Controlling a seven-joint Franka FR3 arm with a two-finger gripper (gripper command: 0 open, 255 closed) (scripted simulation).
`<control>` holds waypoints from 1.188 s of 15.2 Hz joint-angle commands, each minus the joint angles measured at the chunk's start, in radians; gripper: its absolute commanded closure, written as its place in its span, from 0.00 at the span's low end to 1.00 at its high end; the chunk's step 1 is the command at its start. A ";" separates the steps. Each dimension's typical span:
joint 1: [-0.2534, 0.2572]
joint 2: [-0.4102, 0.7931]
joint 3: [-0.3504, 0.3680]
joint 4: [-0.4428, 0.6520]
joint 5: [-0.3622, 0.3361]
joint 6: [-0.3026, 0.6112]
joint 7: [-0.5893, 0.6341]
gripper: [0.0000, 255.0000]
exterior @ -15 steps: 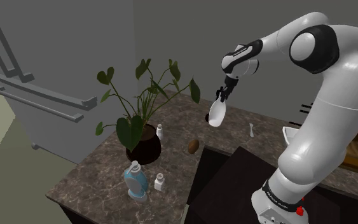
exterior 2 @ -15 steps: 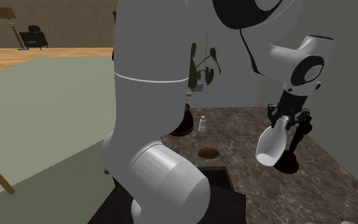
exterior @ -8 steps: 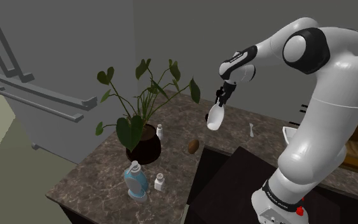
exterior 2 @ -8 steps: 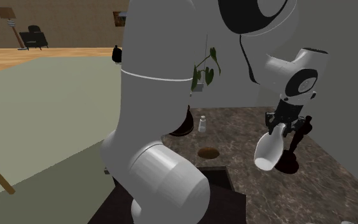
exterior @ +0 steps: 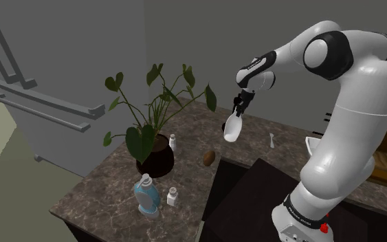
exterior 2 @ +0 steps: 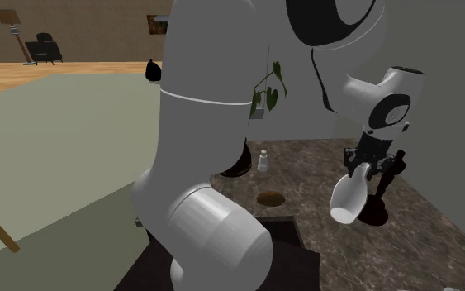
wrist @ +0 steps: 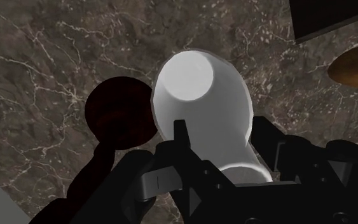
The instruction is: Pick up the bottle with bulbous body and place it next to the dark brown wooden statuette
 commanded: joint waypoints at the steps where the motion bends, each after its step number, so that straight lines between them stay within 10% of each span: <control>1: 0.000 0.000 0.000 0.000 0.000 0.000 0.000 1.00; 2: 0.000 0.000 0.000 0.000 0.000 0.000 0.000 0.00; 18: 0.007 -0.084 -0.014 0.031 -0.046 -0.109 0.031 0.00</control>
